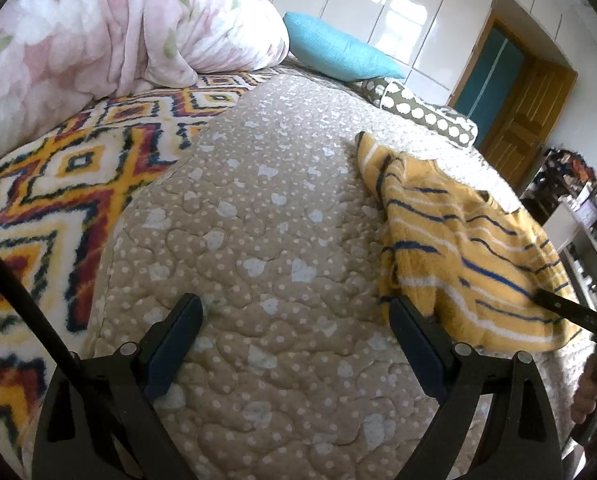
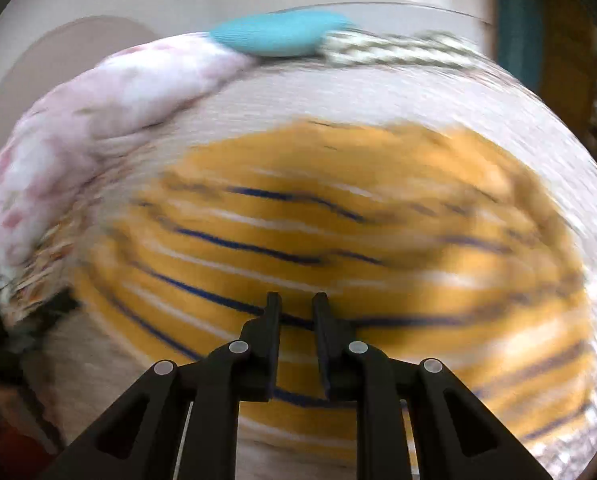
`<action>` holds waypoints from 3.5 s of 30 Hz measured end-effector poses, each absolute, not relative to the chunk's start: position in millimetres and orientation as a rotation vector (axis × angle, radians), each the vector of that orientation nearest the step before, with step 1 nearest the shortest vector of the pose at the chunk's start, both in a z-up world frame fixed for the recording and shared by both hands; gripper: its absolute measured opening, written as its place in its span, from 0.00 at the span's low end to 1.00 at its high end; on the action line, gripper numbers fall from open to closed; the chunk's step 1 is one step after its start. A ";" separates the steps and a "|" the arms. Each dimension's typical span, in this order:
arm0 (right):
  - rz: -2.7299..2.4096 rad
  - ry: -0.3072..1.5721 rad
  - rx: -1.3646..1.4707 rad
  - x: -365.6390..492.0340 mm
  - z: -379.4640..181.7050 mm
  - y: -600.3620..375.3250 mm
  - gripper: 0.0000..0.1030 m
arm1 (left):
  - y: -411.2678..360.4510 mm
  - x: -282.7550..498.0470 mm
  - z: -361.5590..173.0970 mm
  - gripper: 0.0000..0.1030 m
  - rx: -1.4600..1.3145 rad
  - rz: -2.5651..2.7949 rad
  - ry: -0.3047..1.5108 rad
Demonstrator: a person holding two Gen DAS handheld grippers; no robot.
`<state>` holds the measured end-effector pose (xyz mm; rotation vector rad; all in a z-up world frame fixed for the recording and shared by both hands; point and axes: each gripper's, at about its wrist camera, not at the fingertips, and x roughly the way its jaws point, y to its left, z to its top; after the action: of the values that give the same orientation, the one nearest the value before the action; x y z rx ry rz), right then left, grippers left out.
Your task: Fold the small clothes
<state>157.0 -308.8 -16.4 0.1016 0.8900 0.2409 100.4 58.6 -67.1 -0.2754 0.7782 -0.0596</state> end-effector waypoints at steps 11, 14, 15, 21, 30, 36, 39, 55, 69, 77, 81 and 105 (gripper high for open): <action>-0.019 0.702 0.214 90.4 0.9 -404.5 0.27 | 29.1 74.4 10.8 0.91 -0.310 -0.135 0.731; 0.068 0.670 0.247 88.9 8.3 -397.6 0.28 | -5.1 103.5 13.9 0.91 -0.254 -0.169 0.786; 0.089 0.672 0.253 93.3 7.7 -393.7 0.28 | -17.9 113.8 10.1 0.91 -0.236 -0.177 0.809; 0.092 0.740 0.257 115.8 -17.9 -393.0 0.31 | -66.0 172.4 -34.6 0.91 -0.031 -0.078 0.884; 0.148 0.708 0.616 114.6 -46.3 -453.1 0.28 | -38.8 180.3 -64.7 1.00 -0.225 -0.138 0.912; 0.129 0.702 0.567 113.0 -43.5 -444.5 0.29 | -38.9 178.6 -67.7 1.00 -0.226 -0.139 0.907; 0.144 0.696 0.602 112.7 -45.9 -448.8 0.29 | -42.5 170.2 -65.7 1.00 -0.192 -0.101 0.916; -0.043 0.727 0.390 17.0 -31.5 -423.3 0.53 | -82.9 29.1 -36.1 1.00 -0.206 -0.052 0.939; -0.094 0.660 0.081 9.1 -53.8 -387.9 0.72 | -116.3 16.2 -66.7 1.00 0.014 0.005 0.957; -0.110 0.663 0.054 10.1 -54.0 -382.2 0.72 | -119.7 12.1 -66.8 1.00 0.033 0.009 0.934; -0.114 0.658 0.049 9.4 -54.4 -381.9 0.72 | -119.3 11.9 -65.8 1.00 0.032 0.003 0.949; -0.120 0.652 0.046 8.3 -55.0 -381.2 0.72 | -119.7 14.6 -65.7 1.00 0.030 0.009 0.967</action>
<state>8.3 -381.2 -55.0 0.0459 0.6521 -0.1196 14.6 -119.7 -65.7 0.0305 0.9669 0.0088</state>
